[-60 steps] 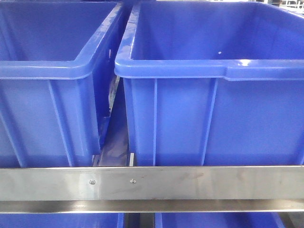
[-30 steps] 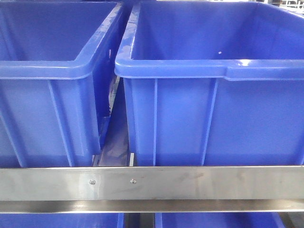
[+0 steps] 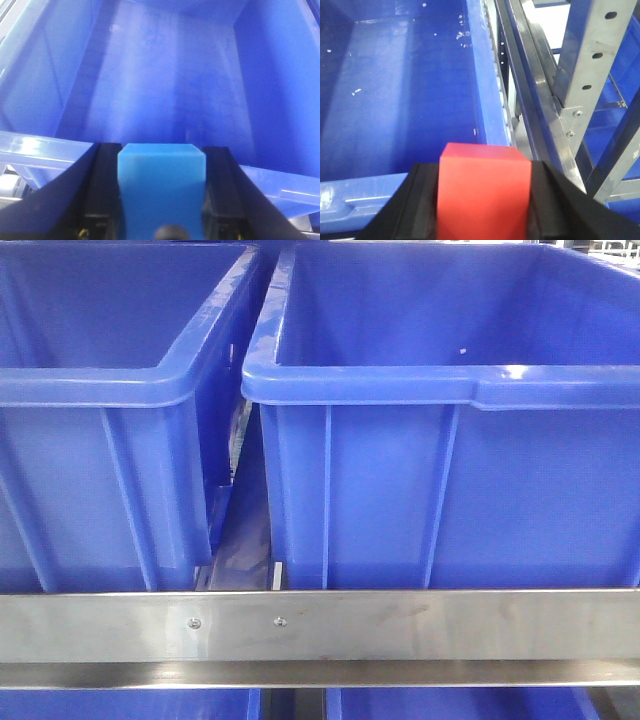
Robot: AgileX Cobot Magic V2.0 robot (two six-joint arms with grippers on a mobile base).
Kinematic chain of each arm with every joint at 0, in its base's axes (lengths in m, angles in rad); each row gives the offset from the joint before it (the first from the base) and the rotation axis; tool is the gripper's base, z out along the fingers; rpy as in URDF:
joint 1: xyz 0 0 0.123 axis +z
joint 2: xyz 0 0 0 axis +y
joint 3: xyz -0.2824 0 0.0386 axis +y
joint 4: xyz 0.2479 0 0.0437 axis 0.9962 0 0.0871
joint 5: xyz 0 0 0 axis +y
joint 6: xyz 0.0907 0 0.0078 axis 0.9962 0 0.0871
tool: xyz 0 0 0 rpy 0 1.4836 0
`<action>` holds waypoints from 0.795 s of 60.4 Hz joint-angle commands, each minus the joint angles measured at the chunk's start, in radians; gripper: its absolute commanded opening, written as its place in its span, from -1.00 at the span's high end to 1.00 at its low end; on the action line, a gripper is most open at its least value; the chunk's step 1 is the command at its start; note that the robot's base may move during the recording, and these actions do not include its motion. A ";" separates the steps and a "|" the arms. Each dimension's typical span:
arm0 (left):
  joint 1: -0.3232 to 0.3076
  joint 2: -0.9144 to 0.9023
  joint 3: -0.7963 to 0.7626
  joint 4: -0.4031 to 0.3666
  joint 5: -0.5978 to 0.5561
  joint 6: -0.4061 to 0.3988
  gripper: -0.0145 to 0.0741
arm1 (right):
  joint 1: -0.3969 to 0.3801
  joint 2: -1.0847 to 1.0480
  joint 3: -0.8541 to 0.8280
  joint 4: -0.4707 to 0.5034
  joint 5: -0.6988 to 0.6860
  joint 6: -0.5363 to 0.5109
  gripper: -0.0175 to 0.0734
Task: Sort and place red and blue blocks on shelf
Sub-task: 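Move both held cubes over the upper blue bins on the shelf, then open the left gripper to drop the blue cube into its bin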
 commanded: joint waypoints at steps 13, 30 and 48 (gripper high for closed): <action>0.001 0.007 -0.027 0.002 -0.103 -0.005 0.39 | -0.009 0.002 -0.027 -0.007 -0.097 -0.003 0.49; 0.001 0.007 -0.027 0.002 -0.108 -0.005 0.39 | -0.007 0.002 -0.027 -0.007 -0.106 -0.003 0.49; 0.001 0.007 -0.027 -0.001 -0.194 -0.005 0.39 | -0.007 0.002 -0.027 -0.007 -0.151 -0.003 0.49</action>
